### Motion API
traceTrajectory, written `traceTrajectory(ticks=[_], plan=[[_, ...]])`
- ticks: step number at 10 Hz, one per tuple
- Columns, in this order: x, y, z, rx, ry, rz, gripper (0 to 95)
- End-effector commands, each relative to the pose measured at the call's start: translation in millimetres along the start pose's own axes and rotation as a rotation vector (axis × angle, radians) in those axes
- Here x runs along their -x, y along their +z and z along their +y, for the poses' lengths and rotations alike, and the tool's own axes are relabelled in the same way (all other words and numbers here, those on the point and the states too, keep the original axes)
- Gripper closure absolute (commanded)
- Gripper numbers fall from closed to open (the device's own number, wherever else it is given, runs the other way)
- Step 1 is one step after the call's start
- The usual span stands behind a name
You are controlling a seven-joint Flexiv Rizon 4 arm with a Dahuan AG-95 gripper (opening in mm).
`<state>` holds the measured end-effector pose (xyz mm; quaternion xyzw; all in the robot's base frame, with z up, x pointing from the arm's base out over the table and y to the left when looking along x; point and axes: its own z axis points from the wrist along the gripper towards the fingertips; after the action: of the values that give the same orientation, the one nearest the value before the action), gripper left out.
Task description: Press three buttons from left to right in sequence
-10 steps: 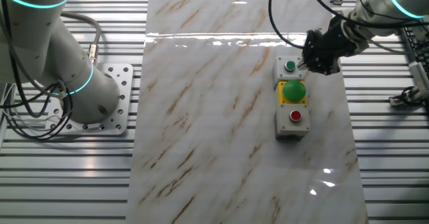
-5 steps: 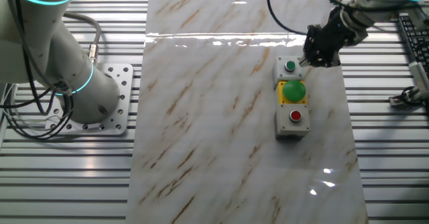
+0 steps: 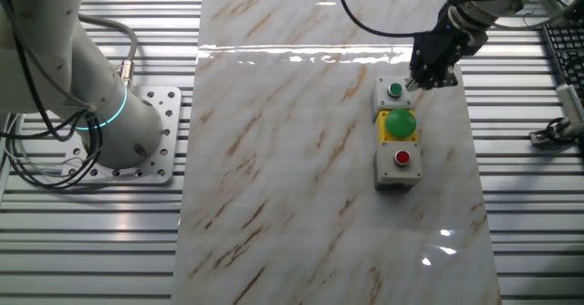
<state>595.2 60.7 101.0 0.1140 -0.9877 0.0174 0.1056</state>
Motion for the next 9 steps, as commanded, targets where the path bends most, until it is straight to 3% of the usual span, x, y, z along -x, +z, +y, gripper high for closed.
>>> traceTrajectory(ticks=[1, 5, 9], plan=[[-1.7, 0.1, 0.6, 0.009, -0.007, -0.012, 95.0], [-1.1, -0.2, 0.1, -0.011, -0.083, -0.002, 95.0], [1.6, -2.3, -0.9, 0.005, -0.081, 0.006, 95.0]])
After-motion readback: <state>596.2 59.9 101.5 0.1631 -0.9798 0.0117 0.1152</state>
